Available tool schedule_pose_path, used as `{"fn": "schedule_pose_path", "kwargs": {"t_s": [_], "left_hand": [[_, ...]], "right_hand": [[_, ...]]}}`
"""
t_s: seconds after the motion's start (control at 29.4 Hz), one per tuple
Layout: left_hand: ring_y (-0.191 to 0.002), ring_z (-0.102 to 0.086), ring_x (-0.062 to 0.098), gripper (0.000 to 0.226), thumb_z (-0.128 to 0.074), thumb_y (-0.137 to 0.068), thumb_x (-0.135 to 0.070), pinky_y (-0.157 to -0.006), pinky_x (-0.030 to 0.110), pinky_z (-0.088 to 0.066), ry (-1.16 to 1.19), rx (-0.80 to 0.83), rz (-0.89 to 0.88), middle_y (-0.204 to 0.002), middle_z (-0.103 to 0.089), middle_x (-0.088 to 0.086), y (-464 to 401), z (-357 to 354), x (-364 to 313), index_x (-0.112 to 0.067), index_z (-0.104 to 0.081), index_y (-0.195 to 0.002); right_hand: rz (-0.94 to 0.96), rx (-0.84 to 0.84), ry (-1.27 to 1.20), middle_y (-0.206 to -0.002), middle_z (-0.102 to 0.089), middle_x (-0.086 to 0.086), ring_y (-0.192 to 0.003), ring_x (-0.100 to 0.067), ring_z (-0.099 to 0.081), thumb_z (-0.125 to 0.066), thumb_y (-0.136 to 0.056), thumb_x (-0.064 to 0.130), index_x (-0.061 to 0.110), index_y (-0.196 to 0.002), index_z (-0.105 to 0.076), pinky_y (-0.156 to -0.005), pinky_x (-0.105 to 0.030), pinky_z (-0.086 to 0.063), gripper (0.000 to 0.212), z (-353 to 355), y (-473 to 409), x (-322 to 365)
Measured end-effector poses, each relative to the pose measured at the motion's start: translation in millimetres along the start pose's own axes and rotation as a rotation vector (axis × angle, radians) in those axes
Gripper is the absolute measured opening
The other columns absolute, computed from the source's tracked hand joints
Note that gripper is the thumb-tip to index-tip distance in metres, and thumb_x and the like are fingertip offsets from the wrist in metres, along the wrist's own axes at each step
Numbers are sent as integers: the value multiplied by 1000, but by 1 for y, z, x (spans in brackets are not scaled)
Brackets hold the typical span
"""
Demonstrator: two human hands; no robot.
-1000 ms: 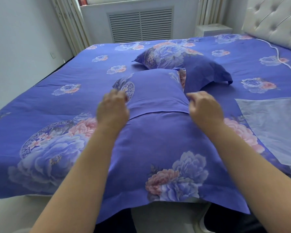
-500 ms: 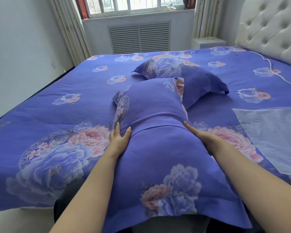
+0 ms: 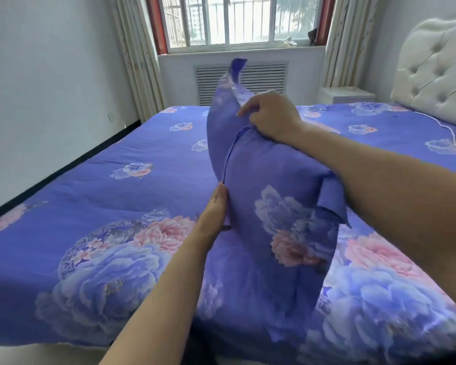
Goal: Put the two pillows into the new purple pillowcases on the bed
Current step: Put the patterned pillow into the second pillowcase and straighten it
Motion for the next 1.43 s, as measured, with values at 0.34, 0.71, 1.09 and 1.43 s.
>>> {"fn": "schedule_pose_path", "kwargs": {"t_s": [0.34,0.71,1.09,1.43], "left_hand": [[-77,-59,2,34,-30,-101,-43,-61,13,-49,484,-414,49,-74,-69,-13,-14,97,33,-24,-56,-90],[-146,2,30,86,-49,-77,-68,-117,50,-11,-928,-136,-102,-160,4,-1,-33,73,71,-38,-11,-149],[-144,18,30,120,-65,-60,-73,-109,65,-2,-1465,-116,-325,-156,23,-4,14,35,92,-44,13,-146],[-70,-53,23,20,-74,-78,-27,-61,34,-40,-1463,-465,-755,-72,-55,-2,3,-19,85,-17,-58,-71]], "right_hand": [[48,732,271,-158,-10,11,-147,-24,-1,-31,-88,70,47,-143,-26,-113,-61,-2,60,-162,34,-19],[576,139,-99,-68,-64,-5,-66,-29,-60,-50,-92,34,16,-67,-65,-59,-37,-49,34,-171,175,-31],[-353,111,-108,-150,-27,-9,-139,-26,-27,-45,-77,75,19,-148,-22,-114,-41,-24,93,-154,176,-148],[384,-196,284,-97,-57,-4,-92,-25,-48,-56,-85,29,13,-82,-62,-76,-37,-40,17,-123,201,-163]]}}
Point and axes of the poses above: each hand's wrist, its own y-axis away from the middle knuckle, its own z-axis out of the back of the hand, x = y × z, the point moved 1 cm from there along -y, towards the middle knuckle
